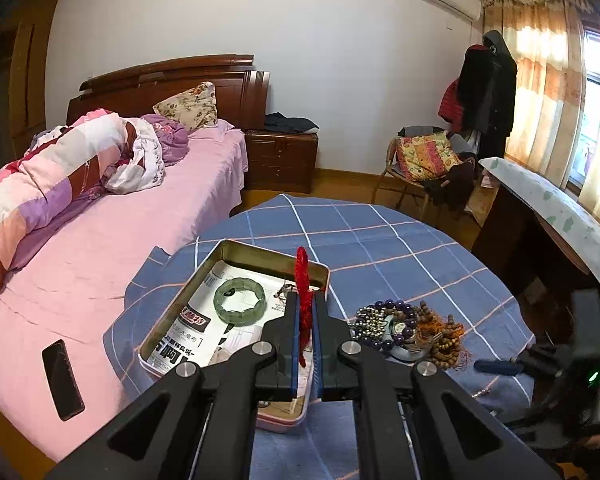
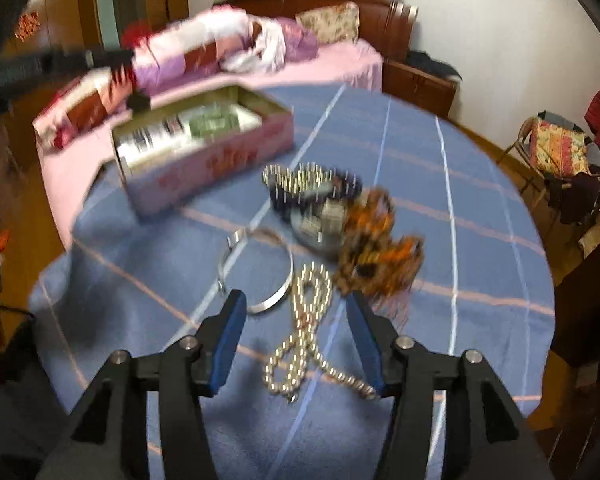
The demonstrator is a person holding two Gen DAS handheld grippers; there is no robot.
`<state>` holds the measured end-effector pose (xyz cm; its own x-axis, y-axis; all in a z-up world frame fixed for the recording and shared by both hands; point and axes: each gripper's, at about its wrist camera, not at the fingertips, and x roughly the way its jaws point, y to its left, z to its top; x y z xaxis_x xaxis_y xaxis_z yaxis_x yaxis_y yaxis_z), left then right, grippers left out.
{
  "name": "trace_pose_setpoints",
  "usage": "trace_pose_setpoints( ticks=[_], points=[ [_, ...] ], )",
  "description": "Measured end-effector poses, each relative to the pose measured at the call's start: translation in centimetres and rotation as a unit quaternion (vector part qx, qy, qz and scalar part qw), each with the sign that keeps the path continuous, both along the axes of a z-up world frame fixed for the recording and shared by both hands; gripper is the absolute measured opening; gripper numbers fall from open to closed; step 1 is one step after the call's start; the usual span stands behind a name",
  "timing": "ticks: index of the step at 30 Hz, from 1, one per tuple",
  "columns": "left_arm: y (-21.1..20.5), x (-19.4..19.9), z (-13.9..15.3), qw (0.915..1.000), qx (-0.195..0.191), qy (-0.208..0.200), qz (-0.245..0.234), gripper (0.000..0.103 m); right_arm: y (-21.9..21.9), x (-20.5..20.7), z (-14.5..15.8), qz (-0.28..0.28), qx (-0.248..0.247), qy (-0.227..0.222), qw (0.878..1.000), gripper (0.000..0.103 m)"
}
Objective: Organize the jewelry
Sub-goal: 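Carry the pearls into the tin and open the right gripper while the left gripper carries the tassel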
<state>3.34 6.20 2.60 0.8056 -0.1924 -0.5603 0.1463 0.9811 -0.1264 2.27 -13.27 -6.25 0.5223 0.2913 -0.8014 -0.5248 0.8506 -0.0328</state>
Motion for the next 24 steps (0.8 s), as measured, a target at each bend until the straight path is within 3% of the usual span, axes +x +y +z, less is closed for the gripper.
trace_pose_setpoints(
  ticks=[5,6,9,10,17,24],
  points=[
    [0.6,0.6,-0.8,0.9999,-0.003,0.012,0.006,0.004,0.2,1.1,-3.0,-0.015,-0.018,0.023,0.999,0.025],
    [0.8,0.7,-0.9,0.9999,-0.002,0.014,0.008,0.004,0.0,1.2,-3.0,-0.016,-0.008,0.022,1.0,0.018],
    [1.2,0.7,-1.0,0.9998,-0.003,0.015,0.013,0.004,-0.1,1.0,-2.2,-0.019,-0.003,0.014,1.0,0.015],
    [1.3,0.7,-0.9,0.9998,-0.002,0.014,0.015,0.004,-0.2,0.6,-1.5,-0.018,-0.001,0.004,1.0,0.007],
    [2.8,0.7,-0.3,0.9994,-0.005,0.005,0.034,0.004,-0.4,-0.4,3.7,-0.013,0.017,-0.046,0.999,0.008],
    [5.0,1.1,-0.1,0.9986,-0.011,0.001,0.052,0.004,2.4,1.0,7.2,0.015,0.043,-0.084,0.995,0.008]
  ],
)
